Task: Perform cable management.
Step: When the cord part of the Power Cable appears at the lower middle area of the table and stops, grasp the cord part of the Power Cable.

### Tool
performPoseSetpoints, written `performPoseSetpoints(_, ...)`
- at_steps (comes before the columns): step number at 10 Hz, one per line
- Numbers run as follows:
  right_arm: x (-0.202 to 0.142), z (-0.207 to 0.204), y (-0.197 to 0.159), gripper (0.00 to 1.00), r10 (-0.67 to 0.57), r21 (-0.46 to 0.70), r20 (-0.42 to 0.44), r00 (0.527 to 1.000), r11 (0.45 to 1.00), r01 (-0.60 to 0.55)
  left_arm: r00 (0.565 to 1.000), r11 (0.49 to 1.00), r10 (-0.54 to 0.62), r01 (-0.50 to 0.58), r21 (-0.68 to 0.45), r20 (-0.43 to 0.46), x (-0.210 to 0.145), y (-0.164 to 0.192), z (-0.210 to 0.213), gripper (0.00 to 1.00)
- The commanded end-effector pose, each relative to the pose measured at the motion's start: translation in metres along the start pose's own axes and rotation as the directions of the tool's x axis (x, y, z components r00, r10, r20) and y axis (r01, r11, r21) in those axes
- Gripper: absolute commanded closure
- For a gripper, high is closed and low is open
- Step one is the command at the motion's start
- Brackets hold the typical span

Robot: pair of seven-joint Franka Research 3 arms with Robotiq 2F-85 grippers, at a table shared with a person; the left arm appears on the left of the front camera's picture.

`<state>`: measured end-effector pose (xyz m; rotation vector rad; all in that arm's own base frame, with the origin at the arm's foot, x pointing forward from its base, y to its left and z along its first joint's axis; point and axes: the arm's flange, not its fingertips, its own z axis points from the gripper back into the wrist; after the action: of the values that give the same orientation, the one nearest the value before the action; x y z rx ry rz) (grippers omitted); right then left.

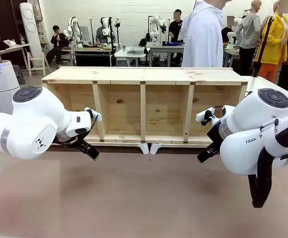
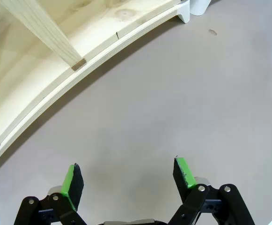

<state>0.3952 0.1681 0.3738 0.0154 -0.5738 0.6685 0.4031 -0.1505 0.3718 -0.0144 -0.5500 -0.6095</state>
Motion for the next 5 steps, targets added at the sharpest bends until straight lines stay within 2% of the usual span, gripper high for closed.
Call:
performPoseSetpoints(1, -0.0001, -0.0003, 0.0004, 0.00, 0.001, 0.001, -0.001, 1.000, 1.000, -0.001, 1.000, 1.000, 0.000, 0.000, 0.000, 0.000, -0.0001, -0.0001, 0.0000, 0.00)
performPoseSetpoints(5, -0.0001, -0.0003, 0.0004, 0.00, 0.001, 0.001, -0.001, 1.000, 1.000, -0.001, 1.000, 1.000, 0.000, 0.000, 0.000, 0.000, -0.0001, -0.0001, 0.0000, 0.00)
